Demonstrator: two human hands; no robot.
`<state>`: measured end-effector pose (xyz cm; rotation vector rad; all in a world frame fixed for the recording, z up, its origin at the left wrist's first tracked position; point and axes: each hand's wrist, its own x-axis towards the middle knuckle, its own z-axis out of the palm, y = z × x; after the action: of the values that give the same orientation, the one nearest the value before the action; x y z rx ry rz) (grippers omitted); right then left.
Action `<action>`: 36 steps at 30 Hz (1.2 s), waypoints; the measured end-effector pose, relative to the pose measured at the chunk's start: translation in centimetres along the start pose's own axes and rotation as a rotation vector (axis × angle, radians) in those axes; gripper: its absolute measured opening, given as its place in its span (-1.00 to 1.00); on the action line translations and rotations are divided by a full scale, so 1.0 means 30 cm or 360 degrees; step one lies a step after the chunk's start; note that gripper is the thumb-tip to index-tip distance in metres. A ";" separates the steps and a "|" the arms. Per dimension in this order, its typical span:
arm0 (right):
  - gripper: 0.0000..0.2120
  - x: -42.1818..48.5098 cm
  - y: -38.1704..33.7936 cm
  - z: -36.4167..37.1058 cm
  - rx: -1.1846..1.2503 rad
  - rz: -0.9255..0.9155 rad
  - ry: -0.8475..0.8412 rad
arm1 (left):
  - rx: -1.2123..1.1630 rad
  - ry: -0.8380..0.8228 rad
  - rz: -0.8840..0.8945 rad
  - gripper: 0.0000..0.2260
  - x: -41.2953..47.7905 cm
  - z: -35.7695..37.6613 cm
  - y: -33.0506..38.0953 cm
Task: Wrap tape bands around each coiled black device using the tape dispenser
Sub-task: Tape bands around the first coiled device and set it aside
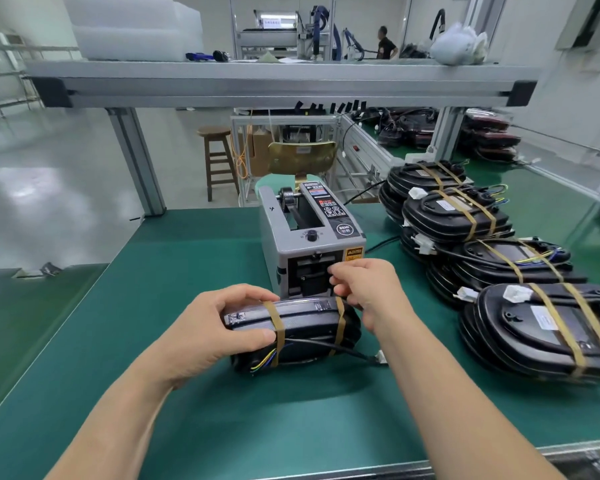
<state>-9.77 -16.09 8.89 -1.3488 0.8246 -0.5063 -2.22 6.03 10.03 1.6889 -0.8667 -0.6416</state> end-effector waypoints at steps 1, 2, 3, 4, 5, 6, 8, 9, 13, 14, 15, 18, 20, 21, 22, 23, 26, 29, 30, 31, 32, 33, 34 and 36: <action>-0.87 -0.002 0.005 0.005 0.0023 0.0041 -0.0009 | 0.0000 0.0000 0.0001 -0.63 -0.005 -0.007 -0.001; -0.87 -0.003 0.008 0.009 0.0040 0.0060 -0.0008 | -0.0005 -0.0003 0.0005 -0.64 -0.010 -0.012 -0.001; -0.86 -0.002 0.011 0.011 0.0052 0.0063 -0.0001 | -0.0010 -0.0008 0.0006 -0.65 -0.012 -0.013 -0.001; -0.85 -0.001 0.012 0.013 0.0060 0.0061 0.0012 | -0.0011 -0.0014 0.0005 -0.65 -0.014 -0.013 -0.002; -0.85 0.001 0.012 0.013 0.0062 0.0060 0.0027 | -0.0010 -0.0019 0.0004 -0.65 -0.015 -0.012 -0.003; -0.84 0.000 0.012 0.016 0.0064 0.0062 0.0041 | -0.0007 -0.0022 0.0003 -0.66 -0.015 -0.012 -0.004; -0.83 -0.002 0.012 0.020 0.0069 0.0062 0.0059 | -0.0011 -0.0022 0.0008 -0.67 -0.016 -0.017 -0.004; -0.84 -0.005 0.011 0.022 0.0066 0.0064 0.0063 | -0.0016 -0.0020 0.0009 -0.67 -0.017 -0.020 -0.003; -0.87 -0.011 0.002 0.030 0.0083 0.0104 0.0081 | -0.0008 -0.0036 0.0016 -0.67 -0.023 -0.026 -0.004; -0.88 -0.013 0.000 0.031 0.0087 0.0118 0.0086 | 0.0000 -0.0041 0.0020 -0.67 -0.023 -0.027 -0.004; -0.88 -0.014 -0.002 0.033 0.0091 0.0131 0.0092 | 0.0008 -0.0041 0.0025 -0.67 -0.022 -0.029 -0.004; -0.86 -0.016 -0.003 0.041 0.0140 0.0173 0.0125 | 0.0026 -0.0037 0.0033 -0.67 -0.021 -0.034 -0.004; -0.86 -0.019 -0.005 0.047 0.0168 0.0196 0.0146 | 0.0029 -0.0037 0.0043 -0.67 -0.021 -0.034 -0.002; -0.86 -0.019 -0.006 0.050 0.0172 0.0203 0.0160 | 0.0040 -0.0032 0.0049 -0.68 -0.021 -0.033 0.000; -0.86 -0.018 -0.007 0.054 0.0172 0.0205 0.0177 | 0.0062 -0.0021 0.0053 -0.68 -0.021 -0.032 0.001; -0.86 -0.018 -0.008 0.057 0.0168 0.0203 0.0196 | 0.0088 -0.0005 0.0058 -0.69 -0.021 -0.030 0.001; -0.84 -0.022 -0.008 0.069 0.0094 0.0181 0.0257 | 0.0206 0.0084 0.0084 -0.70 -0.023 -0.022 0.001; -0.80 -0.029 -0.002 0.082 0.0001 0.0135 0.0338 | 0.0359 0.0153 0.0129 -0.69 -0.022 -0.005 0.001; -0.79 -0.031 -0.002 0.086 -0.0022 0.0120 0.0367 | 0.0410 0.0169 0.0137 -0.68 -0.022 0.000 0.001; -0.78 -0.034 -0.002 0.090 -0.0053 0.0110 0.0393 | 0.0456 0.0187 0.0143 -0.67 -0.024 0.004 0.001; -0.79 -0.037 -0.003 0.092 -0.0090 0.0103 0.0412 | 0.0501 0.0206 0.0152 -0.67 -0.026 0.006 0.000; -0.80 -0.039 -0.003 0.093 -0.0124 0.0097 0.0424 | 0.0548 0.0226 0.0170 -0.68 -0.028 0.008 0.000; -0.81 -0.042 -0.004 0.093 -0.0144 0.0094 0.0428 | 0.0624 0.0252 0.0194 -0.69 -0.030 0.011 0.000; -0.82 -0.045 -0.004 0.089 -0.0124 0.0094 0.0405 | 0.0934 0.0330 0.0269 -0.65 -0.033 0.020 0.007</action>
<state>-8.56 -13.40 9.33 -1.3438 1.0994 -0.6127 -3.31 6.45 10.06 2.1237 -1.0991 -0.0862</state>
